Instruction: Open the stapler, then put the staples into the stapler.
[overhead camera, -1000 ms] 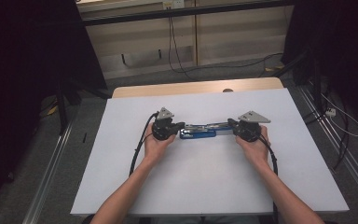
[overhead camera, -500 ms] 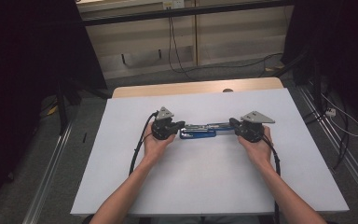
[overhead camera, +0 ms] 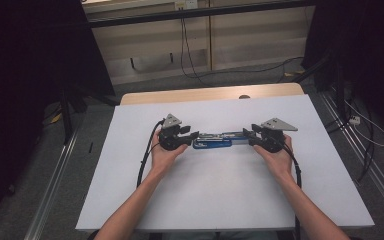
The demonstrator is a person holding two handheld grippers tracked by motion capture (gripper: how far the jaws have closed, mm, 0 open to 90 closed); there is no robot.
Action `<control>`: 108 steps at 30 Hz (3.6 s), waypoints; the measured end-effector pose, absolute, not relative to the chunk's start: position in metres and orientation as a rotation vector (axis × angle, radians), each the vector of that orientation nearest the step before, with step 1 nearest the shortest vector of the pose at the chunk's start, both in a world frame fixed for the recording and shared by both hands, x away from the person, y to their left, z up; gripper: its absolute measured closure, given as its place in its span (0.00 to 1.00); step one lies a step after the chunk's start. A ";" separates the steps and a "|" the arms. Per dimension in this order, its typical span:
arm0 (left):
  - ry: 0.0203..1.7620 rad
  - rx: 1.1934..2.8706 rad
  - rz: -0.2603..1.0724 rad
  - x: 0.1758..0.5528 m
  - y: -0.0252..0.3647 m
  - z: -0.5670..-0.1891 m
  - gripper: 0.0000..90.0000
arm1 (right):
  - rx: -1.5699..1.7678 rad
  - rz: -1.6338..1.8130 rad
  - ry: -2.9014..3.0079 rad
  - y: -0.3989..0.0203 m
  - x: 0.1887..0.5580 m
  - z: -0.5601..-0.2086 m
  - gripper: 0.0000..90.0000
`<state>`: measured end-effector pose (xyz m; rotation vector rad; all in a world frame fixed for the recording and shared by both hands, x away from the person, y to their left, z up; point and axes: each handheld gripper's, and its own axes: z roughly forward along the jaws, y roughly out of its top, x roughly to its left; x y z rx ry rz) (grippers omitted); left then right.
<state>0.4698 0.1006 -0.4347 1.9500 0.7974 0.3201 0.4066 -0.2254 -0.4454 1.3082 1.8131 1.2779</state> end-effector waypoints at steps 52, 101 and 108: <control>0.885 1.931 0.442 0.420 0.161 -0.418 0.06 | 1.286 1.313 1.963 -0.229 0.411 -0.429 0.08; 0.822 1.880 0.456 0.335 0.195 -0.423 0.05 | 1.392 1.027 2.158 -0.307 0.480 -0.407 0.23; 0.838 1.877 0.431 0.336 0.195 -0.424 0.05 | 1.368 0.968 2.201 -0.310 0.484 -0.406 0.24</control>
